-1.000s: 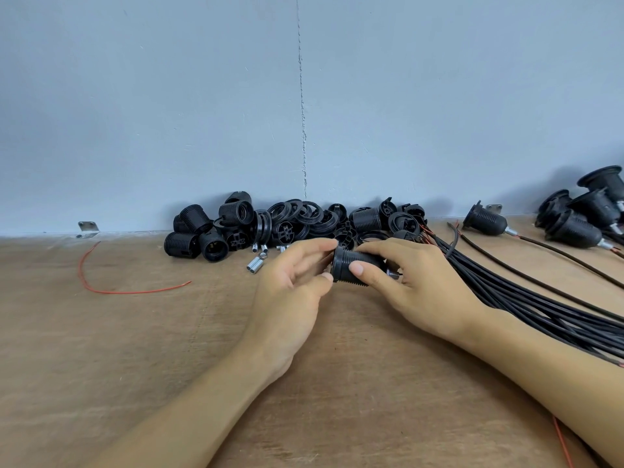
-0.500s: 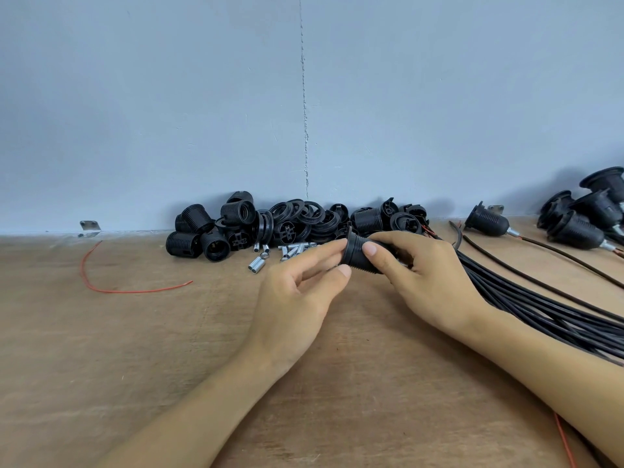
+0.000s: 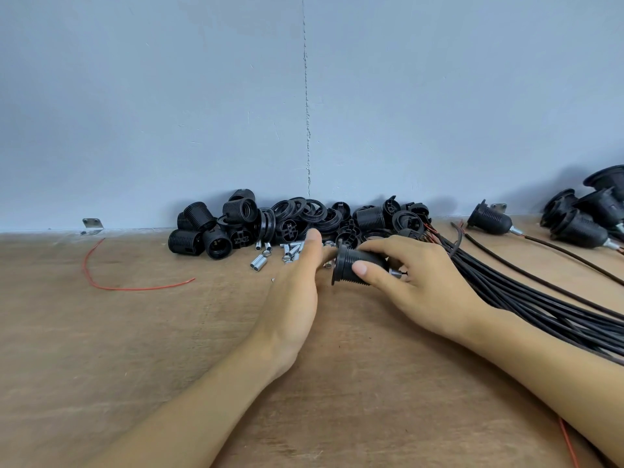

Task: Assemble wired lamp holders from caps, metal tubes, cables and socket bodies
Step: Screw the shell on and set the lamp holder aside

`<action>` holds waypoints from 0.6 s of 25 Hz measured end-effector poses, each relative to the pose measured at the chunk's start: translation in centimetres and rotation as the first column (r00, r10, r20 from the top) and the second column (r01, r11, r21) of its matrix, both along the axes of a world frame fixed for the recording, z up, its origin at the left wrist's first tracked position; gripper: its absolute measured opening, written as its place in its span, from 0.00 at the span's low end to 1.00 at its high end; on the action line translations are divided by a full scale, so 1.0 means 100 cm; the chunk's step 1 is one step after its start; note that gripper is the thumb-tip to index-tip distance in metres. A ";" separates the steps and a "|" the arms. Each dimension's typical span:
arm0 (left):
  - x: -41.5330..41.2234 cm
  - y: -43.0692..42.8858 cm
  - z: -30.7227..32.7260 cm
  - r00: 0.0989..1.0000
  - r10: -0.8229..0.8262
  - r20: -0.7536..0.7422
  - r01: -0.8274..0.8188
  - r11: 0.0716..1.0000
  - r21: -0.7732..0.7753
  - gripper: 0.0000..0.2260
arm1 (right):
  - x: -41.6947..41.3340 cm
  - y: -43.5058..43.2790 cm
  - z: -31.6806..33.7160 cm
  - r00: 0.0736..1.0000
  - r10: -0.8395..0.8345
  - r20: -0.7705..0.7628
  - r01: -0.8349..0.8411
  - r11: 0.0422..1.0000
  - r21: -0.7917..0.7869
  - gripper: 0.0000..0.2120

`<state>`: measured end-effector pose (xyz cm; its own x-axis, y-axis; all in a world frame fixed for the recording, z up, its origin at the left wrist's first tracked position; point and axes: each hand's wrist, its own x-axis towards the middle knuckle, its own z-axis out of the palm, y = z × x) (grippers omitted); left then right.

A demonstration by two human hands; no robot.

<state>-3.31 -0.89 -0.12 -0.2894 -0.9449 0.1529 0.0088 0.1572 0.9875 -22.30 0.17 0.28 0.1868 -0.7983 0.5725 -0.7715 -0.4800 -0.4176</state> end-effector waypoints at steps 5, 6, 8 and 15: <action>-0.001 0.004 -0.002 0.994 0.110 -0.003 -0.110 0.987 -0.116 0.30 | -0.006 -0.003 0.003 0.991 -0.133 0.018 0.133 0.991 -0.026 0.24; 0.000 0.004 -0.003 0.991 0.133 0.025 -0.128 0.983 -0.132 0.30 | -0.007 -0.003 0.004 0.987 -0.155 0.040 0.157 0.987 -0.038 0.24; 0.002 0.005 -0.002 0.984 0.167 0.069 -0.156 0.977 -0.145 0.30 | -0.006 -0.001 0.004 0.985 -0.165 0.054 0.168 0.984 -0.065 0.24; -0.003 0.001 -0.002 0.998 0.043 0.040 -0.040 0.997 -0.067 0.35 | -0.002 0.003 0.003 0.997 -0.041 -0.065 0.038 0.998 -0.048 0.23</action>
<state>-3.58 -0.80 -0.31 -0.2579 -0.9444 0.2041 -0.0397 0.2215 0.9744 -22.51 0.46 0.58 0.1942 -0.7786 0.5967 -0.8152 -0.4665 -0.3434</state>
